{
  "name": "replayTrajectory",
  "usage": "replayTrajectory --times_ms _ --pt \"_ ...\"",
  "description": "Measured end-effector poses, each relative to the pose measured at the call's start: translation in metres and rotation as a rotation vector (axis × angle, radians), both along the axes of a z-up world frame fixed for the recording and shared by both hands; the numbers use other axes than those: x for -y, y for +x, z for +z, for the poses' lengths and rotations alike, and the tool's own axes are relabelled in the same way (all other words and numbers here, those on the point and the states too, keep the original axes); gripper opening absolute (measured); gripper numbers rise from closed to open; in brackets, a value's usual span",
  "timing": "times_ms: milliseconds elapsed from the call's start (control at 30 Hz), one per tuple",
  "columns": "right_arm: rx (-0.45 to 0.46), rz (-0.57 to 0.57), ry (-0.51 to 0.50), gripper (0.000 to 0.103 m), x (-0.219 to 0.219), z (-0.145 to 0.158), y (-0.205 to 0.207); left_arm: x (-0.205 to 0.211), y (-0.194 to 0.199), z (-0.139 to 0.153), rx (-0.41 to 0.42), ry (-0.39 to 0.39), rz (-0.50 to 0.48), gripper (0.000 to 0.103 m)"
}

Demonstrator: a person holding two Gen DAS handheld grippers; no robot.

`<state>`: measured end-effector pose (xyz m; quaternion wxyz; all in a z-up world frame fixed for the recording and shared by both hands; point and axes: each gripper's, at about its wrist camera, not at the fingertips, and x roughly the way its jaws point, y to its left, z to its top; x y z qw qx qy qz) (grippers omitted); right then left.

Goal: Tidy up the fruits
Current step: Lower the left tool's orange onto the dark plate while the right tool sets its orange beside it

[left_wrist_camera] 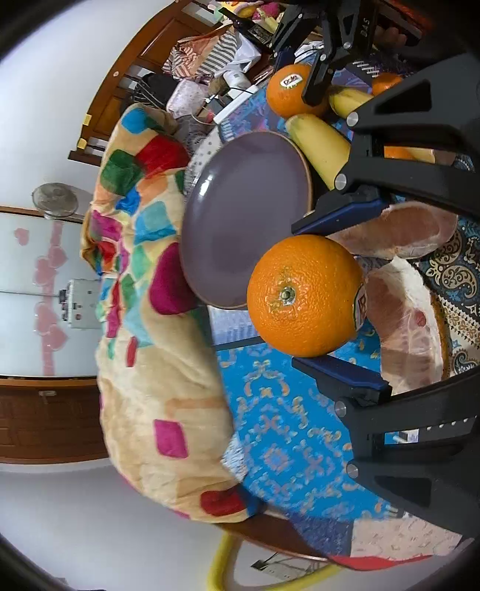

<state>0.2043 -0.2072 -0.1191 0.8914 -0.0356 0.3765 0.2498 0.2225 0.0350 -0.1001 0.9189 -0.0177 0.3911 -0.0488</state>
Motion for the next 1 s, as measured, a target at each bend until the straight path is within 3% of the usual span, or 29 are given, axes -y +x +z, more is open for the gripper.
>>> replayTrajectory --times_ms 600,1000 --pt "0.179 -0.033 0.044 0.064 0.000 0.063 0.018 0.016 0.012 0.048 0.121 -0.021 -0.018 0.063" --pt "0.188 -0.043 0.006 0.064 -0.022 0.056 0.066 0.026 0.054 0.048 0.102 -0.009 -0.015 0.063"
